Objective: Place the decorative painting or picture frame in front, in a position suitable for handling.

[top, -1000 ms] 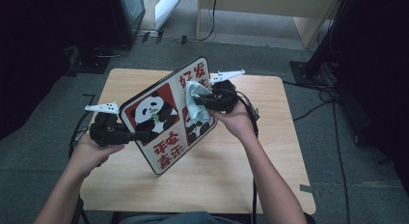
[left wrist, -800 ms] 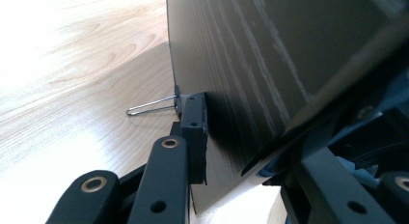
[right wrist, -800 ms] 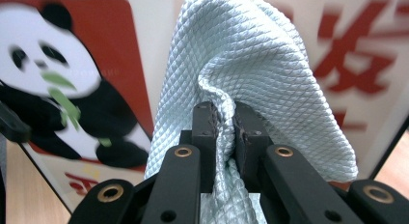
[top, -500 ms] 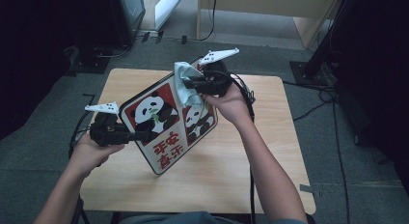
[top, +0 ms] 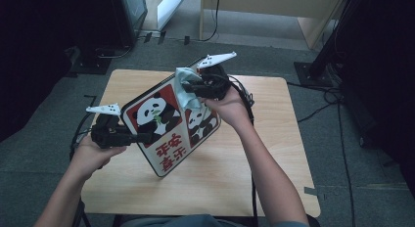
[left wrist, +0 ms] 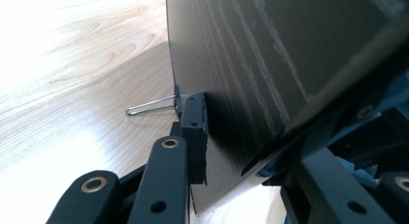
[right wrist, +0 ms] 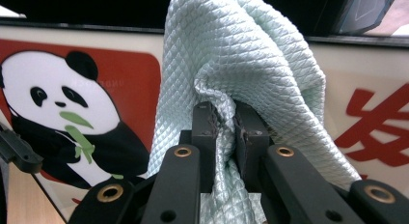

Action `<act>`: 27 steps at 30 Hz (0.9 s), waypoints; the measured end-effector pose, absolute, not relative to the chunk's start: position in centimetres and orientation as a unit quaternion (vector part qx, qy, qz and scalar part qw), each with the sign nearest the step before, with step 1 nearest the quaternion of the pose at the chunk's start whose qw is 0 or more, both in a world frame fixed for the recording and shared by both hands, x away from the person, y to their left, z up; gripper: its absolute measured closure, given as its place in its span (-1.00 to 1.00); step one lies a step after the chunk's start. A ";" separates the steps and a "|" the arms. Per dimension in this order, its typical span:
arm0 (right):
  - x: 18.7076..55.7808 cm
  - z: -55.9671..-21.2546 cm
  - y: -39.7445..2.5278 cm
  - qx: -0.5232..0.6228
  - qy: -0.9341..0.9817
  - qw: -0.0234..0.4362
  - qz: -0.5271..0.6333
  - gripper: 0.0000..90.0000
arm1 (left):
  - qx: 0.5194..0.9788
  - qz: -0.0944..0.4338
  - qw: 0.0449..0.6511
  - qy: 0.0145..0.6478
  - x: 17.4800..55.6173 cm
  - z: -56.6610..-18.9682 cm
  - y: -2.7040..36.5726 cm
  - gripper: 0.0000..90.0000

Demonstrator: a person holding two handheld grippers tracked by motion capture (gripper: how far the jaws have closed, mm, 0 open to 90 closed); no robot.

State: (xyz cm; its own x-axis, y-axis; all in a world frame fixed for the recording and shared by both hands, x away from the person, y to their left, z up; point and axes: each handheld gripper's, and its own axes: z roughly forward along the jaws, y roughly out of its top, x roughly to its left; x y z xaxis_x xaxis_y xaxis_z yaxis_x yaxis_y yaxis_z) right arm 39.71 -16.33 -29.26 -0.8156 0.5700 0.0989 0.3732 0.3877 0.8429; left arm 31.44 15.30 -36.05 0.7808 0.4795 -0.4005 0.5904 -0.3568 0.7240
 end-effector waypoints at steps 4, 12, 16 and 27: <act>39.6 -29.7 -16.4 0.289 0.825 0.099 0.475 0.81 | 0.821 -0.060 0.465 0.326 31.4 -36.1 15.3 0.59; 39.4 -30.9 -16.6 0.289 0.823 0.097 0.480 0.81 | 0.821 -0.060 0.464 0.325 31.4 -36.1 15.3 0.59; 39.4 -31.4 -16.7 0.291 0.824 0.094 0.476 0.81 | 0.822 -0.060 0.464 0.325 31.5 -36.1 15.3 0.59; 39.2 -33.0 -17.2 0.295 0.820 0.086 0.482 0.80 | 0.822 -0.060 0.464 0.324 31.5 -36.1 15.3 0.59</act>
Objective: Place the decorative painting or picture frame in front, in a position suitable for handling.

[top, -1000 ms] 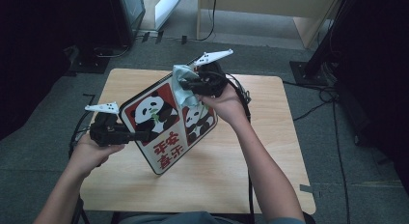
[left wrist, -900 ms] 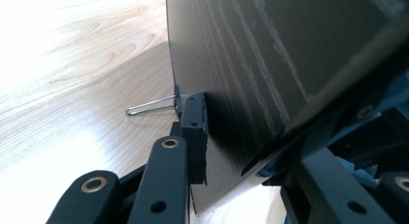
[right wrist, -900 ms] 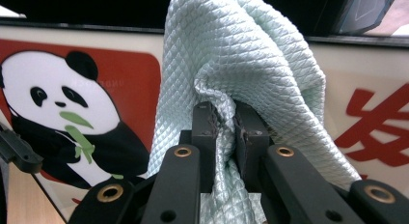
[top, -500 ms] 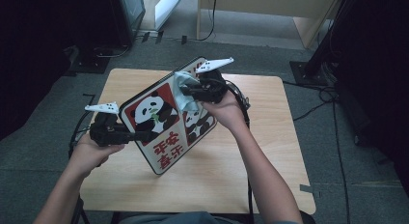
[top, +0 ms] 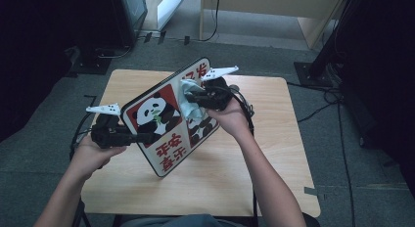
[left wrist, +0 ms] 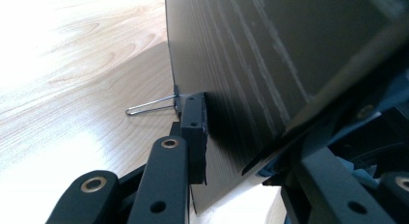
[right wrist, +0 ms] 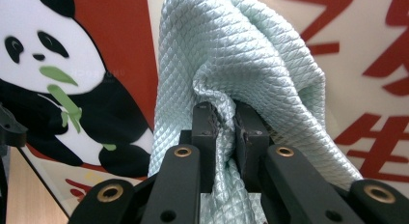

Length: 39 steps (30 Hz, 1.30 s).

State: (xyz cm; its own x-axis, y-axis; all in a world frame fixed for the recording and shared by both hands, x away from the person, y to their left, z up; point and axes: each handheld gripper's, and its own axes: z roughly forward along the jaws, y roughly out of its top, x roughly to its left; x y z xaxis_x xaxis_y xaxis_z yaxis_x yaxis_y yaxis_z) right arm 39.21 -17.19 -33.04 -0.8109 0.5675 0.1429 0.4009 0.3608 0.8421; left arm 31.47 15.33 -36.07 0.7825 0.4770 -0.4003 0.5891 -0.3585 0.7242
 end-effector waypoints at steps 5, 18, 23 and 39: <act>39.1 -33.8 -17.4 0.297 0.819 0.083 0.484 0.80 | 0.822 -0.060 0.464 0.323 31.5 -36.1 15.3 0.59; 38.8 -35.5 -17.8 0.304 0.820 0.071 0.480 0.80 | 0.823 -0.059 0.465 0.322 31.4 -36.1 15.3 0.58; 38.6 -36.3 -17.9 0.304 0.819 0.071 0.481 0.80 | 0.823 -0.059 0.465 0.322 31.4 -36.1 15.3 0.58; 38.0 -38.7 -18.2 0.310 0.826 0.063 0.467 0.80 | 0.823 -0.058 0.464 0.321 31.4 -36.1 15.3 0.58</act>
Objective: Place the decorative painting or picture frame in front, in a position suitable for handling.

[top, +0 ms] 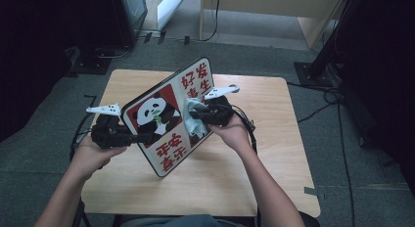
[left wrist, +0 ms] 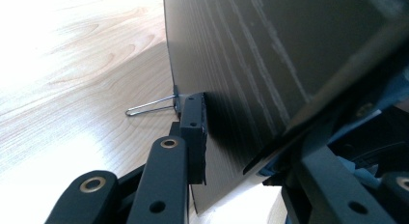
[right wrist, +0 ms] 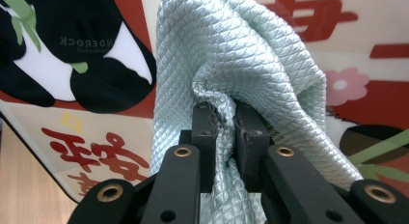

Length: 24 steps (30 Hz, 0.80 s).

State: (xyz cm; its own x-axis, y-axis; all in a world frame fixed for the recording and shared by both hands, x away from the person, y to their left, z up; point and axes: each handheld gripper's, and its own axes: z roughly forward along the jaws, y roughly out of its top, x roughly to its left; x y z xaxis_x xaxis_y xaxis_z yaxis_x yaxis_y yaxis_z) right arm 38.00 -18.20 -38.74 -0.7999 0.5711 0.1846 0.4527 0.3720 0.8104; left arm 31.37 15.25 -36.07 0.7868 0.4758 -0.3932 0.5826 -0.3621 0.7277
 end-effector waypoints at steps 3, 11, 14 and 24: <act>37.9 -39.2 -18.3 0.313 0.825 0.060 0.467 0.80 | 0.823 -0.058 0.465 0.321 31.4 -36.1 15.2 0.58; 37.6 -40.6 -18.5 0.316 0.823 0.053 0.468 0.80 | 0.823 -0.058 0.465 0.321 31.3 -36.1 15.2 0.57; 37.5 -41.1 -18.5 0.320 0.825 0.049 0.463 0.80 | 0.823 -0.058 0.465 0.321 31.3 -36.1 15.2 0.57; 36.9 -43.1 -18.8 0.328 0.827 0.045 0.454 0.80 | 0.823 -0.057 0.465 0.321 31.3 -36.1 15.2 0.57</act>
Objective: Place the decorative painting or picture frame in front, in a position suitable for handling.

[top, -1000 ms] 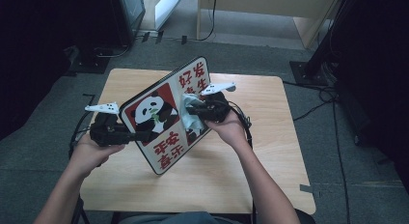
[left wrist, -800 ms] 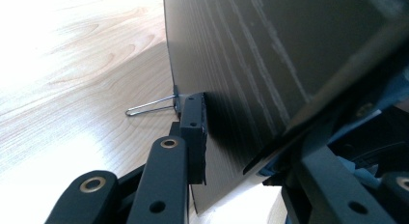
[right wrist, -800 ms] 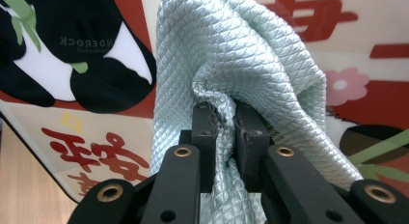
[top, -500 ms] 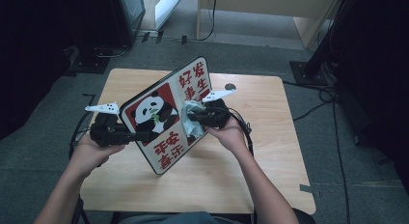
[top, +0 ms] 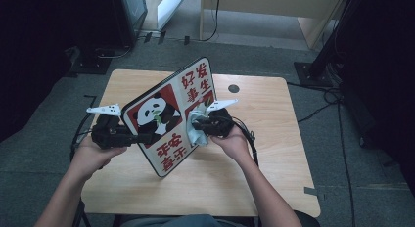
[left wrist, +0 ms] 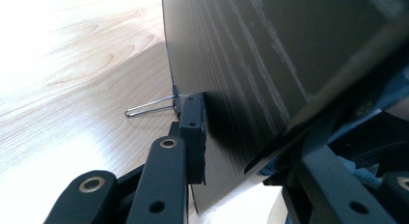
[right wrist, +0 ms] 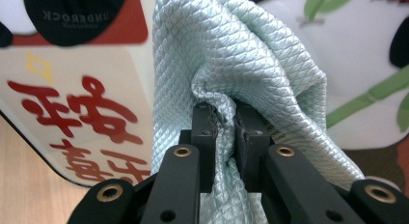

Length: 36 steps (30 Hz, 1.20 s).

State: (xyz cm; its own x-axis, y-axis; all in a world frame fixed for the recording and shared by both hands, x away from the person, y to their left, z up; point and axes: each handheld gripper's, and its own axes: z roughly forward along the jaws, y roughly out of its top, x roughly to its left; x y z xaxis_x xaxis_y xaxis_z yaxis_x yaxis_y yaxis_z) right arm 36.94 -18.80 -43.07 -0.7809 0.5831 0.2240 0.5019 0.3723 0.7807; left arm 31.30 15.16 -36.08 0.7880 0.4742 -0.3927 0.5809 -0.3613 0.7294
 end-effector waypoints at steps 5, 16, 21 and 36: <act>36.8 -44.1 -19.0 0.337 0.830 0.036 0.444 0.80 | 0.823 -0.057 0.466 0.320 31.3 -36.1 15.2 0.57; 36.5 -45.6 -19.3 0.344 0.828 0.030 0.441 0.80 | 0.823 -0.057 0.466 0.319 31.2 -36.1 15.1 0.56; 36.4 -46.1 -19.4 0.350 0.826 0.026 0.441 0.80 | 0.823 -0.056 0.466 0.319 31.2 -36.1 15.1 0.56; 36.3 -47.7 -19.5 0.353 0.835 0.014 0.421 0.80 | 0.824 -0.055 0.466 0.318 31.2 -36.1 15.1 0.55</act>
State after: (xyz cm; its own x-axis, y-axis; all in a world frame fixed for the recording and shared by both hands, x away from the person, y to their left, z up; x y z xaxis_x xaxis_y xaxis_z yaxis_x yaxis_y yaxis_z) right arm 36.33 -19.49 -47.66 -0.7501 0.6015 0.2747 0.5784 0.3954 0.7135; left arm 31.24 15.09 -36.08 0.7922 0.4716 -0.3873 0.5748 -0.3639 0.7329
